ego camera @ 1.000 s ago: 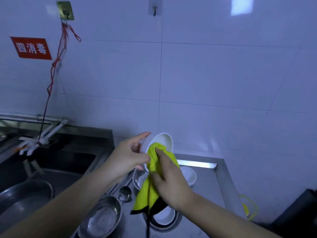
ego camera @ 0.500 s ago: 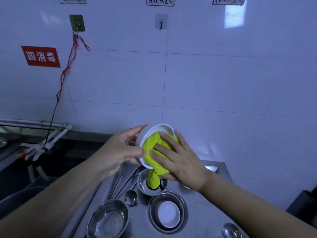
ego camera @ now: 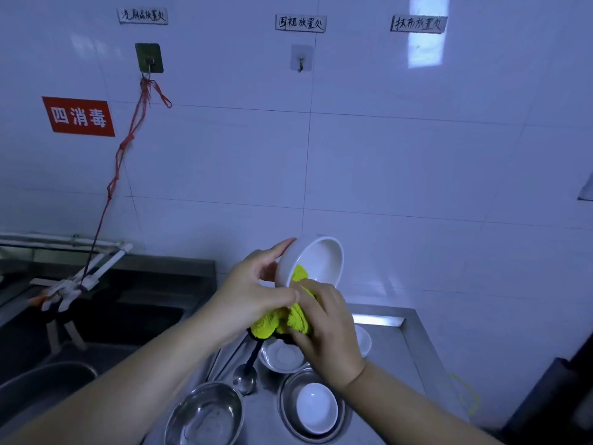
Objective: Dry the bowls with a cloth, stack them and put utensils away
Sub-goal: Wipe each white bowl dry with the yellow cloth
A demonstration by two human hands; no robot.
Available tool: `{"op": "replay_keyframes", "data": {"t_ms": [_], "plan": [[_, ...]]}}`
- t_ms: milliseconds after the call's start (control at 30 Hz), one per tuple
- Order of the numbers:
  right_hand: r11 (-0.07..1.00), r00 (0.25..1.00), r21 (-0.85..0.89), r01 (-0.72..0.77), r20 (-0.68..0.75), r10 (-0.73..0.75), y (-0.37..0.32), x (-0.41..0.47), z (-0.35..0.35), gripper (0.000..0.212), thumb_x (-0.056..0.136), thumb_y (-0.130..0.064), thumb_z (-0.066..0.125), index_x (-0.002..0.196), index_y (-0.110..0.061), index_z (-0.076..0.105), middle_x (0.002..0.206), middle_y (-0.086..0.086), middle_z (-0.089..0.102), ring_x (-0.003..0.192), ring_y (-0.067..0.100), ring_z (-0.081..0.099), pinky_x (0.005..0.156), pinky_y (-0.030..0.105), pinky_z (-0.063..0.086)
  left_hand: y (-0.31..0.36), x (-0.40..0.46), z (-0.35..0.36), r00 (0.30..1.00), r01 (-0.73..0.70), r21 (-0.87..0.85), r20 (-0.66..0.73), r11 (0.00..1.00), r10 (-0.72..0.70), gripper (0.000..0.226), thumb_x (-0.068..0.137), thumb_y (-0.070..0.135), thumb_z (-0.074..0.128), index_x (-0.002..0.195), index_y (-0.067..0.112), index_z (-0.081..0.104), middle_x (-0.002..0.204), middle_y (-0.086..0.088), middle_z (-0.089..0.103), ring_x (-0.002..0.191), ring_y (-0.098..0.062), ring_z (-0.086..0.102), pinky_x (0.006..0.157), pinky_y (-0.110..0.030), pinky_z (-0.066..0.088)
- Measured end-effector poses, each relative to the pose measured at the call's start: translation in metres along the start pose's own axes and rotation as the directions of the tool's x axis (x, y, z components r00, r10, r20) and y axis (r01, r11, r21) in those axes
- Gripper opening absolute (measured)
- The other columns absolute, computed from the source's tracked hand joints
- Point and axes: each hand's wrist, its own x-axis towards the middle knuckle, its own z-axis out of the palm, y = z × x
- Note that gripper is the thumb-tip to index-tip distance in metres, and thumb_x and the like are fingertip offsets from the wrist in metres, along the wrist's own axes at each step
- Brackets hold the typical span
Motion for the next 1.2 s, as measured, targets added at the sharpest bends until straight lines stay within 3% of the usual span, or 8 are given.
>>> {"op": "replay_keyframes", "data": {"t_ms": [200,400,567,700,800,867,1033,1200], "plan": [[0.76,0.831,-0.344,0.551,0.145,-0.537,0.041,0.018,-0.021,0.031,0.087,-0.004,0.063,0.115,-0.013,0.053,0.11,0.005,0.056,0.089,0.028,0.058,0.081,0.036,0.047,0.021,0.012,-0.028,0.965,0.083,0.048,0.247,0.995,-0.092,0.057,0.058,0.008,0.068,0.11,0.03,0.069,0.093,-0.005,0.07,0.08,-0.015,0.062,0.06,-0.021,0.051],[0.976,0.993,-0.185,0.119,0.027,-0.116,0.009,0.023,-0.011,0.058,0.065,-0.009,0.071,0.118,-0.018,0.051,0.102,0.005,0.064,0.081,0.027,0.053,0.065,0.036,0.041,0.0,0.013,-0.012,0.999,-0.034,-0.074,-0.018,0.997,0.033,0.068,0.063,0.023,0.076,0.129,0.024,0.058,0.107,-0.002,0.071,0.103,-0.02,0.066,0.089,-0.031,0.053],[0.988,0.988,0.008,-0.157,0.01,0.157,-0.016,0.034,-0.006,0.055,0.062,-0.017,0.056,0.117,-0.026,0.049,0.101,0.0,0.061,0.09,0.02,0.052,0.072,0.033,0.043,0.003,0.01,-0.004,0.993,-0.092,-0.107,-0.086,0.99,0.083,0.058,0.062,0.029,0.072,0.119,0.035,0.064,0.11,-0.019,0.067,0.103,-0.04,0.062,0.091,-0.051,0.052],[0.984,0.981,-0.072,0.166,0.116,-0.157,0.004,0.032,-0.015,0.056,0.075,-0.012,0.068,0.126,-0.014,0.045,0.111,0.008,0.058,0.088,0.028,0.053,0.072,0.036,0.042,0.014,0.016,-0.016,0.996,-0.093,-0.015,-0.005,0.996,0.093,0.051,0.058,0.03,0.072,0.109,0.037,0.069,0.107,-0.018,0.068,0.088,-0.025,0.064,0.092,-0.048,0.049],[0.769,0.82,-0.286,0.572,0.225,-0.526,0.036,0.036,-0.026,0.038,0.086,-0.005,0.064,0.121,-0.01,0.047,0.111,0.008,0.053,0.086,0.028,0.055,0.074,0.035,0.045,0.025,0.023,-0.029,0.991,-0.029,0.069,0.134,0.997,0.019,0.049,0.054,0.029,0.072,0.103,0.029,0.073,0.105,-0.016,0.07,0.088,-0.016,0.063,0.089,-0.039,0.051],[0.679,0.747,-0.312,0.665,0.275,-0.605,0.048,0.041,-0.032,0.032,0.089,0.0,0.056,0.119,-0.009,0.048,0.109,0.009,0.056,0.086,0.028,0.059,0.075,0.036,0.047,0.03,0.028,-0.033,0.983,-0.006,0.09,0.181,0.996,-0.011,0.048,0.054,0.027,0.074,0.102,0.024,0.074,0.1,-0.012,0.072,0.086,-0.013,0.065,0.078,-0.027,0.054],[0.939,0.966,-0.234,0.251,0.122,-0.228,0.036,0.044,-0.022,0.048,0.073,-0.003,0.064,0.118,-0.01,0.051,0.097,0.009,0.064,0.074,0.031,0.055,0.062,0.033,0.04,0.007,0.031,-0.013,0.996,-0.081,-0.109,0.027,0.991,0.085,0.057,0.066,0.013,0.073,0.121,0.021,0.061,0.102,-0.003,0.072,0.093,-0.011,0.066,0.076,-0.019,0.051],[1.0,0.998,0.008,0.016,0.06,-0.017,0.012,0.04,-0.013,0.053,0.068,-0.009,0.057,0.12,-0.015,0.049,0.104,0.007,0.062,0.09,0.027,0.053,0.072,0.037,0.044,0.004,0.03,-0.008,0.991,-0.136,-0.079,0.005,0.988,0.137,0.051,0.062,0.027,0.071,0.111,0.038,0.067,0.105,-0.021,0.067,0.088,-0.023,0.064,0.084,-0.035,0.052]]}}
